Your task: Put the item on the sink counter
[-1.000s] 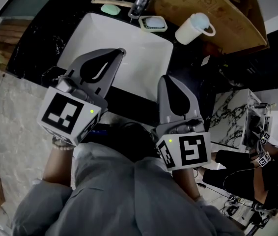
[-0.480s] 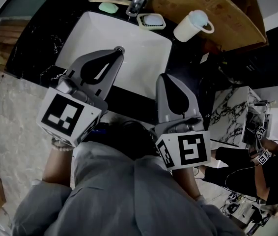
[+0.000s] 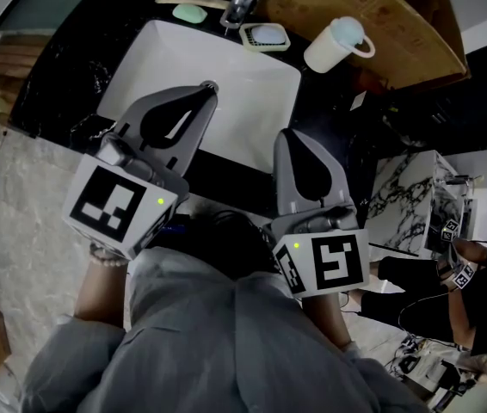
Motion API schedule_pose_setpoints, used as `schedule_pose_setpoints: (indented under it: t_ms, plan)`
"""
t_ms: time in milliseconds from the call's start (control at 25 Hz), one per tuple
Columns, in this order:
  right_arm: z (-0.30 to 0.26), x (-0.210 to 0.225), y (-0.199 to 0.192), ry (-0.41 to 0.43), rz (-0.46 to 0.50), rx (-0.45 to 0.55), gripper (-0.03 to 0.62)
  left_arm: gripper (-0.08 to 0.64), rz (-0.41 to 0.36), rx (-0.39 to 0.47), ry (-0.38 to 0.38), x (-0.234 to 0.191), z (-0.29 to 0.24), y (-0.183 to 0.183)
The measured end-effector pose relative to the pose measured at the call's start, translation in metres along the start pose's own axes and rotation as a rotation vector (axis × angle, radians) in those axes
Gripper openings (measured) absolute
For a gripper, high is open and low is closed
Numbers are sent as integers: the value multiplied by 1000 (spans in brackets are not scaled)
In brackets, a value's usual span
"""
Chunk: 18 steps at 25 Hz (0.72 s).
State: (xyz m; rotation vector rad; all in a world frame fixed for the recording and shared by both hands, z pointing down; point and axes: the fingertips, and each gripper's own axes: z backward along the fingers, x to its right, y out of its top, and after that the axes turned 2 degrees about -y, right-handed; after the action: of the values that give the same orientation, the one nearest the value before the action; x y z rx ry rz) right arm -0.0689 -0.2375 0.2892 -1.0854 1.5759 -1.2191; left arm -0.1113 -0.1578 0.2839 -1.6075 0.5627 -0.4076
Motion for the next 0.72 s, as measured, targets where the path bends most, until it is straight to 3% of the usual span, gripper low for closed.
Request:
schedule_pose_setpoints:
  t_ms: [720]
  plan:
    - [6, -1, 0, -10, 7, -7, -3, 6, 19, 16, -8, 4, 3, 4]
